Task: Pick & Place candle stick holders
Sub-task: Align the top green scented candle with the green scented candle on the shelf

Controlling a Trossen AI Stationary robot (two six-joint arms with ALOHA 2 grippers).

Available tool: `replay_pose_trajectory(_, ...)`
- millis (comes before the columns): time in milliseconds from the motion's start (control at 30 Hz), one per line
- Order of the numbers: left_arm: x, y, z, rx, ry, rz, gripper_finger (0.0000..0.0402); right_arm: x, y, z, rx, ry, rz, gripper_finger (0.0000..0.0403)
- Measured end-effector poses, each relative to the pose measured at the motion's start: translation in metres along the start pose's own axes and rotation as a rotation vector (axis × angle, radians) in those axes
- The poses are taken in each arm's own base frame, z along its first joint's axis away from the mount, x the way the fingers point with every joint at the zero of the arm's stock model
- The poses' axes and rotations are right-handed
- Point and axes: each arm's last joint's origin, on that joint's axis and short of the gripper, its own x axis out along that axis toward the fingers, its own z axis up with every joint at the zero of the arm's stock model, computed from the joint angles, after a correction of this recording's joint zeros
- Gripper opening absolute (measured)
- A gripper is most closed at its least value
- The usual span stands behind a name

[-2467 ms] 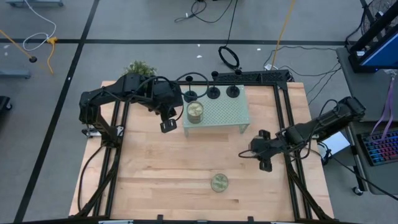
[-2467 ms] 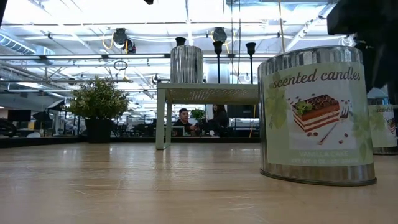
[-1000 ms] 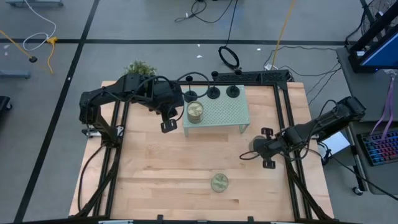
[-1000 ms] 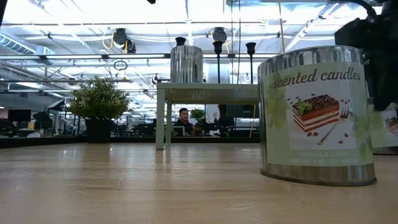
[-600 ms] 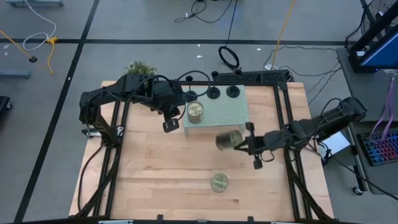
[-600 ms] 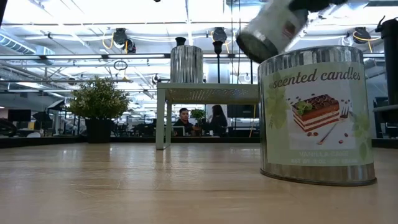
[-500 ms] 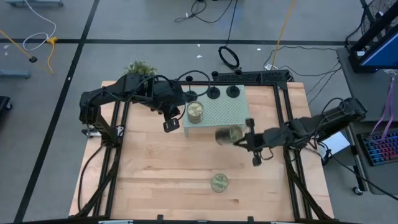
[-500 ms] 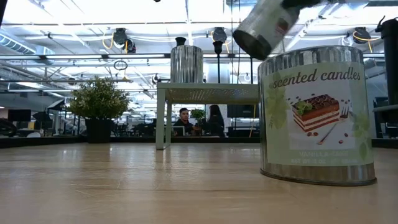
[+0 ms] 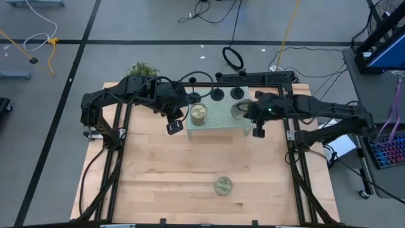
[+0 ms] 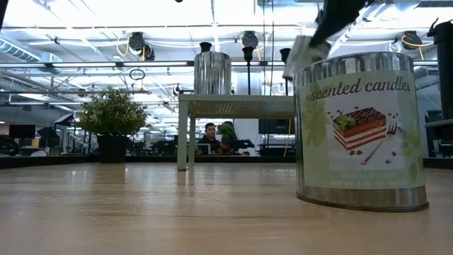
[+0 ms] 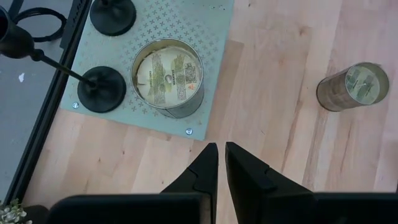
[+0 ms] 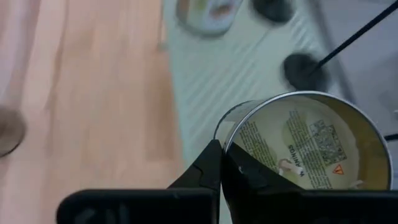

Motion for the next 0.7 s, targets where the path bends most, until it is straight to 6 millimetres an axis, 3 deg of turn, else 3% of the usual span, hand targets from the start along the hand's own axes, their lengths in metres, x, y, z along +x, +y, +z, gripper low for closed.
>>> replay_pose_trajectory(200, 0.000, 0.000, 0.000, 0.012, 0.000, 0.000, 0.0037, 0.010, -0.018, -0.008, 0.074, 0.074, 0.028, 0.0001)
replay_pose_trajectory(400, 0.000, 0.000, 0.000, 0.037, -0.002, 0.012, 0.0037, 0.023, -0.022, -0.013, 0.103, 0.108, 0.087, 0.0001)
replay_pose_trajectory(700, 0.000, 0.001, 0.000, 0.037, -0.006, 0.033, 0.0037, 0.026, -0.022, -0.012, 0.097, 0.097, 0.108, 0.0013)
